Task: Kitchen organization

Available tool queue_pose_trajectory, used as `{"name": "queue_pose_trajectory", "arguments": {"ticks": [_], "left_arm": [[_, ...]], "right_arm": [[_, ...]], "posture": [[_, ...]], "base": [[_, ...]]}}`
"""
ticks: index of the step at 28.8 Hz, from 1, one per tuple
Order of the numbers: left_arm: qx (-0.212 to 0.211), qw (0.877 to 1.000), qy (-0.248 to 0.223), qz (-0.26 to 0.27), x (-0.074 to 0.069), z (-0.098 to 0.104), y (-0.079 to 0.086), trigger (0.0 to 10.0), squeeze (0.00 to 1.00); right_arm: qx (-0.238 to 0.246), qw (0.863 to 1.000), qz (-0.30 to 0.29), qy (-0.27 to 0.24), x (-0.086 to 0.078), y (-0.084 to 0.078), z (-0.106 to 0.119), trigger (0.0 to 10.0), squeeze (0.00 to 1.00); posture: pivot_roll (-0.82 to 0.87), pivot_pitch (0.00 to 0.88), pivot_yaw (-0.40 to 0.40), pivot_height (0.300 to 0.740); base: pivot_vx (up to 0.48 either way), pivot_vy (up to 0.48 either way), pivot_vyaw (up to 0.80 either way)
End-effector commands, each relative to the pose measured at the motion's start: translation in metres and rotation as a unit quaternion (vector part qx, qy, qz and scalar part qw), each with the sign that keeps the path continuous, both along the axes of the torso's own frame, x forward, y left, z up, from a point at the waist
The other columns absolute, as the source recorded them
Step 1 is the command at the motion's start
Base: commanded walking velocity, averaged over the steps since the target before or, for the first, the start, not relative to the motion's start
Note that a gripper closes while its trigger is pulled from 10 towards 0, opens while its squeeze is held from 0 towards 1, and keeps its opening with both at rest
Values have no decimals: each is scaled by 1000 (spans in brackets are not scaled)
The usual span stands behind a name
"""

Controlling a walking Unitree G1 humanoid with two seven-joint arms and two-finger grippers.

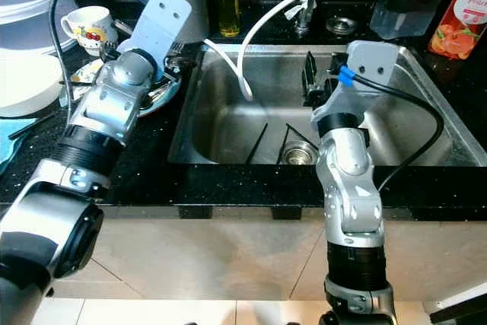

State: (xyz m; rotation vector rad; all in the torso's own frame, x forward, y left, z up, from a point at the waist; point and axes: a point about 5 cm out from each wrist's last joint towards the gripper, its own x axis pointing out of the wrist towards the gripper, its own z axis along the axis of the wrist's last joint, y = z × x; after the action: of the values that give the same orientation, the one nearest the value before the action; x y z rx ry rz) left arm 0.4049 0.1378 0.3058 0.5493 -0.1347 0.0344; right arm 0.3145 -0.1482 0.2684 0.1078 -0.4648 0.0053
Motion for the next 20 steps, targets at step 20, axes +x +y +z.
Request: {"name": "queue_pose_trajectory", "arguments": {"ticks": [20], "left_arm": [[-310,932,61,-179,5,-7,-29,10000,0]], "right_arm": [[5,1000,24,-10,-1,13,1,10000,0]], "posture": [[47,55,41,740]], "base": [[0,0,0]]}}
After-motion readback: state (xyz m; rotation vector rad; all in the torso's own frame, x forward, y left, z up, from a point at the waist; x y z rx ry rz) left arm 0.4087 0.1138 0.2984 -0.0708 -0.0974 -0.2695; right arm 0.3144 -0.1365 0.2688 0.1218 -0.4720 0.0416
